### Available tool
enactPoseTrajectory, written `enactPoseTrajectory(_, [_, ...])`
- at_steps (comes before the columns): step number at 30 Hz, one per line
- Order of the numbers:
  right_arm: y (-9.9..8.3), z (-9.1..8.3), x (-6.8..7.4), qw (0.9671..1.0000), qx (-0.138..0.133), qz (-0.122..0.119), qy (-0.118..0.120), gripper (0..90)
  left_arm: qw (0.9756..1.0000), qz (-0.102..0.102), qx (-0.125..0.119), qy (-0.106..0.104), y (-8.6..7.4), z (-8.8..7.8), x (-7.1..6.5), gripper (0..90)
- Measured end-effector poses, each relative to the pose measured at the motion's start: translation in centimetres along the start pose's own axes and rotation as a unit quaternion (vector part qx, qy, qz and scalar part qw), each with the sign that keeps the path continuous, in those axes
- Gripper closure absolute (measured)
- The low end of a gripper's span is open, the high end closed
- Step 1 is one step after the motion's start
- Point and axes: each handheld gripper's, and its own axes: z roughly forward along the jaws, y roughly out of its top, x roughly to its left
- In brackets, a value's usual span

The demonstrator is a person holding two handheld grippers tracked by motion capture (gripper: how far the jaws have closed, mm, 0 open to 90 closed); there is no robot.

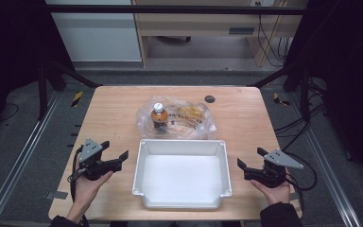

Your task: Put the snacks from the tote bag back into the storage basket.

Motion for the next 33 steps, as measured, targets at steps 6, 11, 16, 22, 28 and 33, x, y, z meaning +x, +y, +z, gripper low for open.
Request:
enactPoseTrajectory(6, [0.0,0.0,0.1,1.0,0.002,0.0,0.0,11.1,1.0,0.004,0.0,0.0,0.2,0.1,-0.4,15.8])
enactPoseTrajectory(11, [0.0,0.1,0.0,1.0,0.003,0.001,0.0,11.0,1.0,0.002,-0.002,-0.004,0.5,0.3,-0.5,16.0])
enactPoseTrajectory(16, [0.0,0.1,0.0,1.0,0.006,0.0,0.0,10.9,0.9999,0.01,-0.001,-0.003,1.1,0.8,-0.7,16.0])
enactPoseTrajectory(22, [0.0,0.0,-0.1,1.0,0.005,0.0,-0.003,10.9,0.9999,0.014,0.0,-0.003,1.6,1.3,-0.9,16.0])
enactPoseTrajectory(28, [0.0,0.1,0.0,1.0,0.007,0.0,-0.003,10.9,0.9998,0.017,-0.001,-0.005,2.5,2.0,-1.1,16.0])
enactPoseTrajectory(33, [0.0,0.0,0.0,1.0,0.006,0.0,-0.003,11.0,0.9998,0.019,0.0,-0.006,3.0,2.5,-1.3,16.2])
